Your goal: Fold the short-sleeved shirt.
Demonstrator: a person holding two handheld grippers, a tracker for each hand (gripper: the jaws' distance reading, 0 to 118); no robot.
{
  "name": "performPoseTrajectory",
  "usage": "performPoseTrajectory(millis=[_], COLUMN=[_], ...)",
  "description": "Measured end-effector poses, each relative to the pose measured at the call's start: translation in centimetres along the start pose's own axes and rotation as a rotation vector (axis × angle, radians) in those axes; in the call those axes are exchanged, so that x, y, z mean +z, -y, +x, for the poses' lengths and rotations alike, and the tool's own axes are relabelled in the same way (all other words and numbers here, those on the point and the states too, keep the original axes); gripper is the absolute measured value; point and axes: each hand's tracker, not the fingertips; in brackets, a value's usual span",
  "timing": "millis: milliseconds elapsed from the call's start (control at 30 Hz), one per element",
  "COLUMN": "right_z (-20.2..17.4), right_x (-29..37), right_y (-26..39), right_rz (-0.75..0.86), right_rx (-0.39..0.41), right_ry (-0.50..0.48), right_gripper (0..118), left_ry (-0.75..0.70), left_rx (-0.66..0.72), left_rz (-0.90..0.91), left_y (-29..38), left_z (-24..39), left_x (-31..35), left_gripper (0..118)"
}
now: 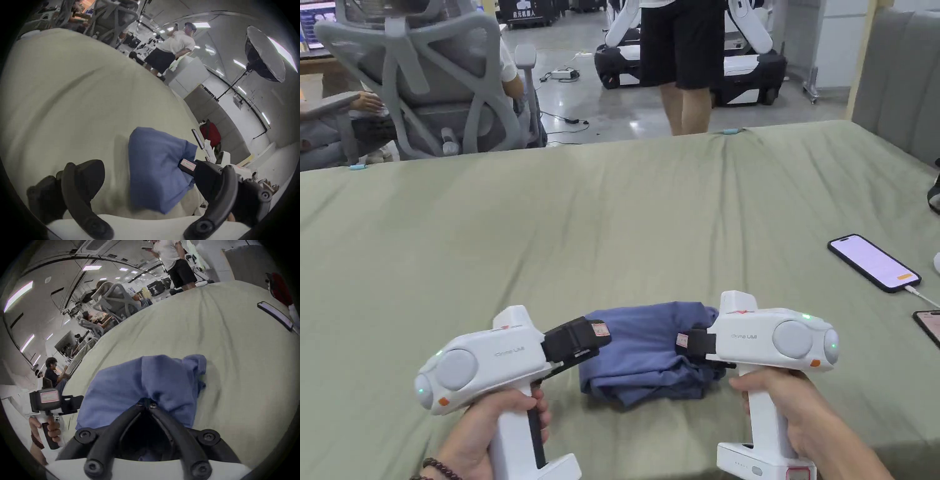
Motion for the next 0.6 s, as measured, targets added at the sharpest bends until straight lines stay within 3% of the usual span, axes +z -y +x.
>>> performPoseTrajectory(millis=[133,167,233,267,300,400,467,600], right_z=[0.0,0.0,-0.2,-0.2,-0.5,-0.7,-1.3,-4.2], right_x=[-0.1,-0.1,-0.1,-0.1,-0.2,0.1,0.2,-0.3], right_y=[0.1,0.1,0.2,0.2,0.3,0.4,0.5,1.0], right_rz=[0.007,0.008,0.009,0.005,0.009,0.016,0.02,0.046], right_rx=[-0.013,-0.012,-0.005,-0.002,0.011,0.013,0.029,0.112], right_ry=[-0.004,-0.003,0.004,-0.003,0.029,0.023,0.033,0.063], right_gripper=[0,0,0,0,0,0,0,0], left_ry=[-0.028,-0.07,-0.118,-0.069,-0.025,-0.039,-0.008,0.036], left_rx=[0.015,-0.018,-0.132,-0.101,-0.046,-0.14,-0.124,-0.13], left_rz=[-0.096,-0.088,-0.073,-0.098,-0.102,-0.096,-0.107,-0.131], left_y=[0.2,0.3,0.3,0.2,0.1,-0.2,-0.8,-2.6], left_z=[0.6,1.0,2.2,2.4,2.5,3.2,2.8,1.1], left_x=[-4.7,-5.0,-5.3,-5.4,-5.2,-4.2,-3.4,-1.1], left_gripper=[105,93,34,24,24,23,21,16])
